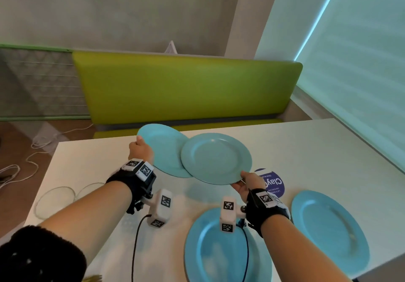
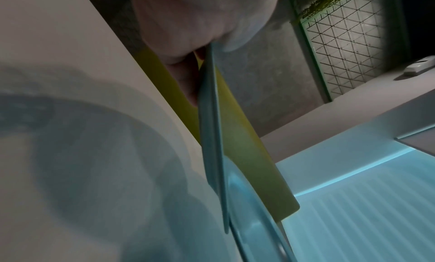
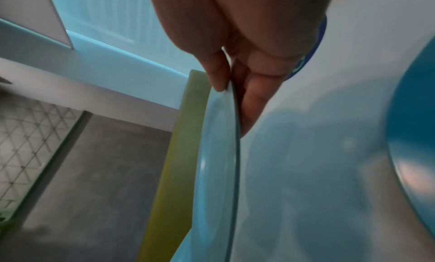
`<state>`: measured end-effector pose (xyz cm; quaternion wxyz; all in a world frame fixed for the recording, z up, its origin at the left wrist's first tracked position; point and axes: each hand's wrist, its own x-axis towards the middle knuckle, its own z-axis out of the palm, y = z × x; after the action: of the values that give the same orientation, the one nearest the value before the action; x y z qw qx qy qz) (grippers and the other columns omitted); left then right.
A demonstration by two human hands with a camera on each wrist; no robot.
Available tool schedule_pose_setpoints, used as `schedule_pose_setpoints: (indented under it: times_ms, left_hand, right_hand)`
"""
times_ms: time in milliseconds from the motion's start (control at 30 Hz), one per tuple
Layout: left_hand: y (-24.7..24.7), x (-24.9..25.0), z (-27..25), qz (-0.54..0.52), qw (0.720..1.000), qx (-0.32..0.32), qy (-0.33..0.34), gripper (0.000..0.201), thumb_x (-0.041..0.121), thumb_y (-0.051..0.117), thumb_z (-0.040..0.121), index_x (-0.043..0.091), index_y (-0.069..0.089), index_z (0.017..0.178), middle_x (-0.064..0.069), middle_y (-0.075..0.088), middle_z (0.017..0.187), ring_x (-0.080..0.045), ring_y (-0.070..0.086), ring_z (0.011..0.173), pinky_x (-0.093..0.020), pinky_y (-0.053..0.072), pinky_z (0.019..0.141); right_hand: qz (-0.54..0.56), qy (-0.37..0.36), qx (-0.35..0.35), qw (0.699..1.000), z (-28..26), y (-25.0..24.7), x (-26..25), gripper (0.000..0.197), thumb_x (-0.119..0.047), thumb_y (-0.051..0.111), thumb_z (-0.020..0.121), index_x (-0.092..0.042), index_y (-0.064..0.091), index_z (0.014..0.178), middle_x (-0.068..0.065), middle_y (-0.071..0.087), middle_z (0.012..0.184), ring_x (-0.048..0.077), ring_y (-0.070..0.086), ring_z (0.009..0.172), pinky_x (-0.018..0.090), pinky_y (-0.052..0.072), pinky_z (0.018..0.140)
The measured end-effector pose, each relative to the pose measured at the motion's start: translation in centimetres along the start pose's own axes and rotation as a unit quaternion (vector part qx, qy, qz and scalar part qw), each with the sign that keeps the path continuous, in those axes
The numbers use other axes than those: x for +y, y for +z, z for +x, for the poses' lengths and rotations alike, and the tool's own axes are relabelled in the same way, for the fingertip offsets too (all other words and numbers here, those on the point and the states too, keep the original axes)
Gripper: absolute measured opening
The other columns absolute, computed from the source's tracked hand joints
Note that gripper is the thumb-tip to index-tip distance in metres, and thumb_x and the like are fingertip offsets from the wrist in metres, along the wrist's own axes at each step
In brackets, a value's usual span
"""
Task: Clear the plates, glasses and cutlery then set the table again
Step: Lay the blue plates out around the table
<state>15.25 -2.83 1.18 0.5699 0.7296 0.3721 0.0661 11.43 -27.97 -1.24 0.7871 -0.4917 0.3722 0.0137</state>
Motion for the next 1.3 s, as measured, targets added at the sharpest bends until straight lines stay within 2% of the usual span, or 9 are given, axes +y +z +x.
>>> schedule_pose_setpoints:
  times_ms: [33, 100, 433, 567, 667, 733, 900, 1033, 1300]
  left_hand:
    - [-0.3, 0.1, 0.4, -0.001, 1.0, 0.013, 0.002, 0.053, 0.032, 0.021, 0.104, -0.007, 0.042, 0.133, -0.029, 0.048, 0.136, -0.043, 0.047, 0.123, -0.042, 0.037, 0.098]
    - [-0.7, 0.1, 1.2, -0.005, 0.999, 0.035, 0.005, 0.052, 0.032, 0.021, 0.104, -0.006, 0.043, 0.131, -0.028, 0.05, 0.134, -0.043, 0.048, 0.122, -0.043, 0.038, 0.096]
    - [-1.5, -0.8, 3.4, -0.035, 0.995, 0.09, -0.013, 0.05, 0.031, 0.022, 0.104, -0.005, 0.043, 0.131, -0.026, 0.05, 0.134, -0.041, 0.047, 0.123, -0.04, 0.036, 0.097]
    - [-1.6, -0.9, 3.7, -0.048, 0.994, 0.1, -0.023, 0.05, 0.031, 0.022, 0.104, -0.006, 0.043, 0.132, -0.026, 0.048, 0.136, -0.04, 0.045, 0.125, -0.038, 0.035, 0.098]
    - [-1.6, -0.9, 4.0, -0.055, 0.992, 0.105, -0.031, 0.05, 0.031, 0.023, 0.104, -0.005, 0.042, 0.133, -0.027, 0.047, 0.136, -0.039, 0.045, 0.125, -0.037, 0.035, 0.097]
    - [-1.6, -0.9, 4.2, -0.061, 0.992, 0.108, -0.034, 0.051, 0.031, 0.023, 0.104, -0.005, 0.043, 0.133, -0.026, 0.048, 0.136, -0.039, 0.045, 0.125, -0.037, 0.035, 0.097]
    - [-1.9, -0.9, 4.3, -0.066, 0.99, 0.12, -0.041, 0.05, 0.031, 0.023, 0.104, -0.005, 0.043, 0.132, -0.026, 0.048, 0.136, -0.038, 0.045, 0.126, -0.037, 0.034, 0.098]
    - [-2.3, -1.0, 4.4, -0.068, 0.989, 0.125, -0.045, 0.05, 0.032, 0.023, 0.103, -0.004, 0.044, 0.132, -0.025, 0.049, 0.136, -0.037, 0.045, 0.125, -0.038, 0.035, 0.098]
    - [-2.5, -1.1, 4.4, -0.074, 0.988, 0.125, -0.044, 0.05, 0.032, 0.023, 0.103, -0.003, 0.043, 0.134, -0.024, 0.048, 0.138, -0.037, 0.045, 0.126, -0.037, 0.035, 0.099]
  right_hand:
    - [0.001, 0.004, 0.012, 1.0, 0.5, 0.0, 0.2, 0.035, 0.009, 0.037, 0.095, 0.011, 0.04, 0.13, 0.029, 0.057, 0.117, 0.044, 0.06, 0.1, 0.054, 0.051, 0.082]
    - [-0.003, 0.012, 0.031, 0.999, 1.5, 0.0, 0.7, 0.036, 0.008, 0.036, 0.095, 0.01, 0.041, 0.131, 0.03, 0.051, 0.13, 0.045, 0.053, 0.117, 0.058, 0.045, 0.091]
    - [-0.037, 0.026, 0.072, 0.996, 5.0, 1.8, 2.6, 0.039, 0.012, 0.032, 0.093, 0.01, 0.043, 0.131, 0.032, 0.05, 0.131, 0.046, 0.05, 0.12, 0.059, 0.04, 0.099]
    - [-0.051, 0.053, 0.052, 0.996, 5.7, 2.4, 3.1, 0.027, 0.011, 0.035, 0.093, 0.013, 0.051, 0.115, 0.03, 0.049, 0.133, 0.045, 0.049, 0.122, 0.056, 0.041, 0.101]
    - [-0.085, 0.083, 0.016, 0.993, 6.0, 2.8, 3.2, 0.04, 0.0, 0.033, 0.099, 0.003, 0.034, 0.139, 0.018, 0.035, 0.147, 0.034, 0.041, 0.133, 0.044, 0.038, 0.108]
    - [-0.095, 0.093, -0.007, 0.991, 6.1, 3.2, 3.2, 0.042, -0.002, 0.033, 0.1, 0.001, 0.029, 0.142, 0.015, 0.032, 0.149, 0.032, 0.039, 0.134, 0.042, 0.036, 0.109]
    - [-0.13, 0.109, -0.036, 0.985, 6.8, 4.3, 4.1, 0.042, -0.004, 0.044, 0.097, 0.001, 0.036, 0.138, 0.02, 0.042, 0.14, 0.034, 0.046, 0.128, 0.044, 0.046, 0.095]
    - [-0.139, 0.102, -0.019, 0.985, 7.1, 5.2, 4.9, 0.043, -0.004, 0.054, 0.093, 0.007, 0.042, 0.133, 0.03, 0.051, 0.127, 0.043, 0.054, 0.117, 0.046, 0.047, 0.098]
    - [-0.132, 0.101, -0.03, 0.986, 7.2, 5.9, 5.4, 0.045, -0.005, 0.058, 0.089, 0.0, 0.046, 0.132, 0.025, 0.056, 0.12, 0.033, 0.058, 0.094, 0.038, 0.051, 0.092]
